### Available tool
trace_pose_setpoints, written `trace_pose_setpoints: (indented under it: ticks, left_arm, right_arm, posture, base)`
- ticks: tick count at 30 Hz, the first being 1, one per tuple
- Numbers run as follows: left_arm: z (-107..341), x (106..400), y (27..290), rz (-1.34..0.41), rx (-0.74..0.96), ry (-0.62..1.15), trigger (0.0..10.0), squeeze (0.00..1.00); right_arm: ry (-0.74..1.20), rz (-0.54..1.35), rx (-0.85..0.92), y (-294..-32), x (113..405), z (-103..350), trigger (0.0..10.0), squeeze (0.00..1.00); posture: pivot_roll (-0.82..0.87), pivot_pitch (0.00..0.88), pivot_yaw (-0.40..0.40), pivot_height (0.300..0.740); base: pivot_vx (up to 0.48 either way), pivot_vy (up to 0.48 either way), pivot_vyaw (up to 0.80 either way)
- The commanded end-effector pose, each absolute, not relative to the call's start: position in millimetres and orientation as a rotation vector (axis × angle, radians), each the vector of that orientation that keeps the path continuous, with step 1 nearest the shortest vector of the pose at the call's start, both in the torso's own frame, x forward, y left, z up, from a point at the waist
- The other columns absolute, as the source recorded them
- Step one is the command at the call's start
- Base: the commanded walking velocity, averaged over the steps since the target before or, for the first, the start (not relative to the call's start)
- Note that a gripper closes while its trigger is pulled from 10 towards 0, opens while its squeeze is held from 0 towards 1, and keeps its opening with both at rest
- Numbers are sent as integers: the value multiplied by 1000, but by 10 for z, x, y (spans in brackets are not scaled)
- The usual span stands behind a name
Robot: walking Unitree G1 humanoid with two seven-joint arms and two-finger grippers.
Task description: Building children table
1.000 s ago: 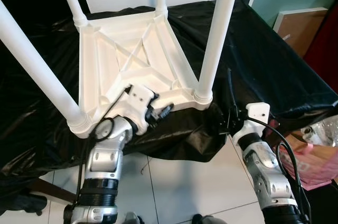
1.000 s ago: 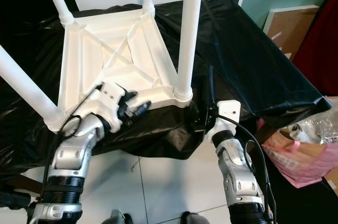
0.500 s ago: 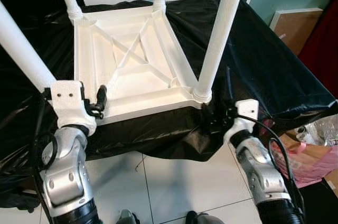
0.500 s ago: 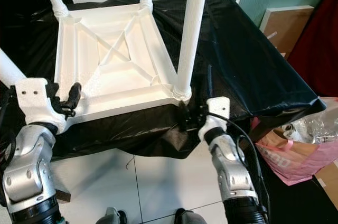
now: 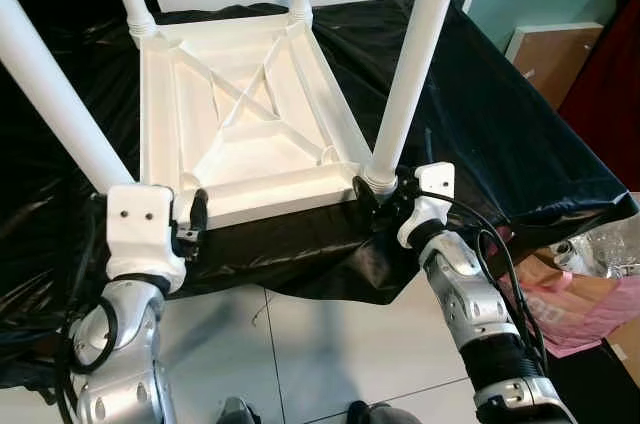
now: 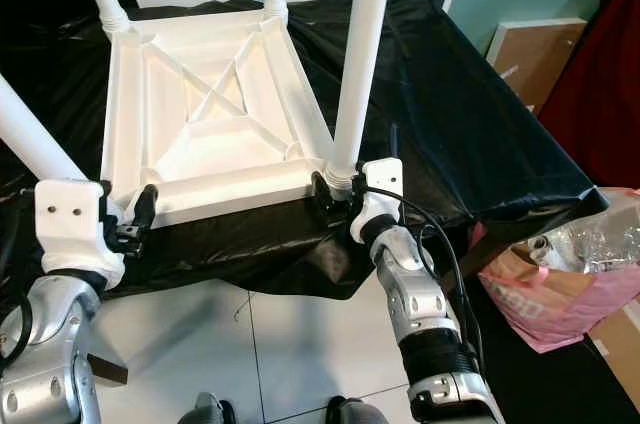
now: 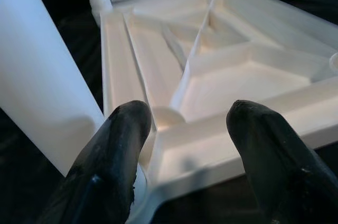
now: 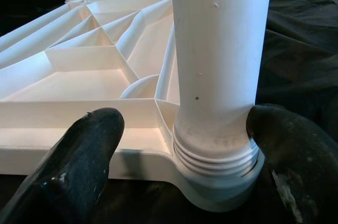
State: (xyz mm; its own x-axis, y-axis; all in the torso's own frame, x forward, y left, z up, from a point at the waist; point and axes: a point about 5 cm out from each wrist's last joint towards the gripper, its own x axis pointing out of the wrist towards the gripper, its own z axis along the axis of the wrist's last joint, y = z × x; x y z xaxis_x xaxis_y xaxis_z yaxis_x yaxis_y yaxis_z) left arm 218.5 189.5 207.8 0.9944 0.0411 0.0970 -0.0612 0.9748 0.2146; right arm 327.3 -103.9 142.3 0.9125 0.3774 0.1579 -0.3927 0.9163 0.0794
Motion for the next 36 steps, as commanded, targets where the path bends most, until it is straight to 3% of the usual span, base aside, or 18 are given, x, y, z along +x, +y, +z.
trace_pose_setpoints:
  ticks: [1, 9, 13, 23, 31, 36]
  left_arm:
    - [2091, 2100, 1901, 330, 116, -137, 10000, 0]
    - [2097, 1947, 2008, 495, 212, -133, 10000, 0]
    - [2159, 1791, 2227, 679, 283, -144, 10000, 0]
    - [2174, 1724, 2403, 814, 303, -116, 10000, 0]
    - [2261, 1889, 2717, 932, 340, -134, 10000, 0]
    - [2262, 2141, 3044, 997, 304, -151, 10000, 0]
  right_arm:
    - [-157, 444, 103, -940, 3289, 1453, 10000, 0]
    - [-171, 460, 110, -873, 3347, 1493, 10000, 0]
    - [-177, 480, 112, -818, 3377, 1491, 10000, 0]
    - [-180, 474, 119, -800, 3429, 1502, 10000, 0]
    - [-184, 455, 122, -825, 3477, 1503, 10000, 0]
    - [-194, 436, 127, -844, 3470, 1507, 10000, 0]
  posture:
    - [139, 94, -79, 740]
    - [156, 94, -89, 740]
    - [165, 94, -95, 740]
    - [164, 102, -86, 740]
    - [157, 99, -74, 740]
    - [134, 95, -66, 740]
  base:
    - [0, 0, 0]
    - [0, 0, 0]
    - [0, 0, 0]
    - [0, 0, 0]
    - [0, 0, 0]
    - [0, 0, 0]
